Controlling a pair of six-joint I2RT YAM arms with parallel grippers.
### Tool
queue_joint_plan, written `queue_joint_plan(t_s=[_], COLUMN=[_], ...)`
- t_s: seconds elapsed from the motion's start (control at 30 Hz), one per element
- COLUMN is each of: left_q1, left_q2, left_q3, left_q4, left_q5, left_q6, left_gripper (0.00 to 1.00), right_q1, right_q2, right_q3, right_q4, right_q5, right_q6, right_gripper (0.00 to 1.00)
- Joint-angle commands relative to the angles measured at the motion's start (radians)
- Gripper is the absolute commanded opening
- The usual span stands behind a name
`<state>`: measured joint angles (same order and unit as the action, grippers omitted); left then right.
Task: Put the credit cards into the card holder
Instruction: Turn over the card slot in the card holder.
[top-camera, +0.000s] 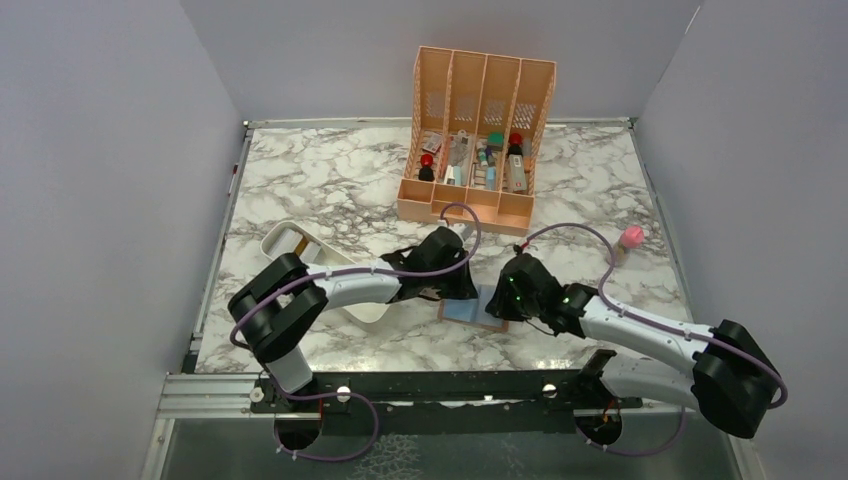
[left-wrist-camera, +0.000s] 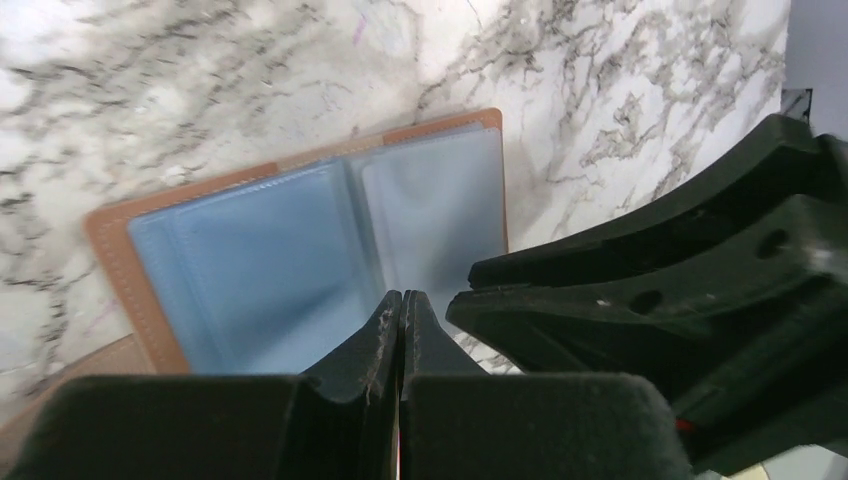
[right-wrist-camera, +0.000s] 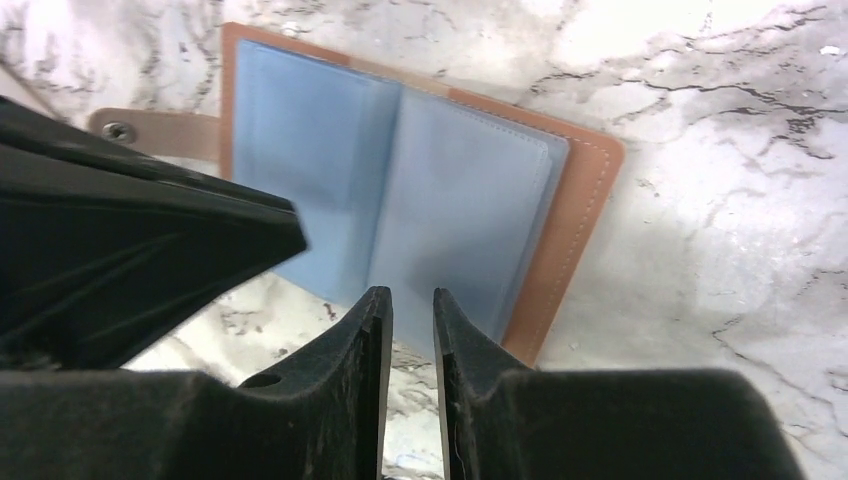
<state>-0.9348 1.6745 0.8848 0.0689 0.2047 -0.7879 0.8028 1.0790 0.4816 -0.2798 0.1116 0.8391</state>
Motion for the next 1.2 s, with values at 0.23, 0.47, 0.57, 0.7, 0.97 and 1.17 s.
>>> queue_joint_plan(t_s=[0.23, 0.47, 0.57, 0.7, 0.97, 1.17], left_q1=[0.150, 0.300, 0.337, 0.392, 0.545, 0.595], left_q2=[-0.228, -0.406, -0.462, -0.511, -0.543, -0.494], left_q3=[0.141, 0.139, 0.113, 0.066, -0.027, -0.048], left_q4=[-0.401, -0.569, -0.588, -0.594, -0.574, -0.573], left_q5=[-0.253, -0.453, -0.531, -0.610, -0.554, -0.610], left_q6=[0.285, 0.521, 0.662, 0.789, 0.943, 1.048], left_gripper=[0.15, 0.33, 0.35, 0.36, 0.45, 0.49], right_q1=[-0.004, -0.004, -0.004, -0.004, -0.005, -0.007], right_q2=[0.062, 0.063, 0.076, 0.076, 0.066, 0.040], right_q3=[0.000, -0.050, -0.057, -0.058, -0.060, -0.067], right_q4=[-0.024, 0.056, 0.073, 0.096, 0.092, 0.085], right_q5=[0.132, 0.114, 0.109, 0.098, 0.094, 0.092], right_q6=[-0.005, -0.008, -0.014, -0.033, -0.065, -0.075], right_gripper=[0.25, 0.25, 0.24, 0.24, 0.24, 0.24])
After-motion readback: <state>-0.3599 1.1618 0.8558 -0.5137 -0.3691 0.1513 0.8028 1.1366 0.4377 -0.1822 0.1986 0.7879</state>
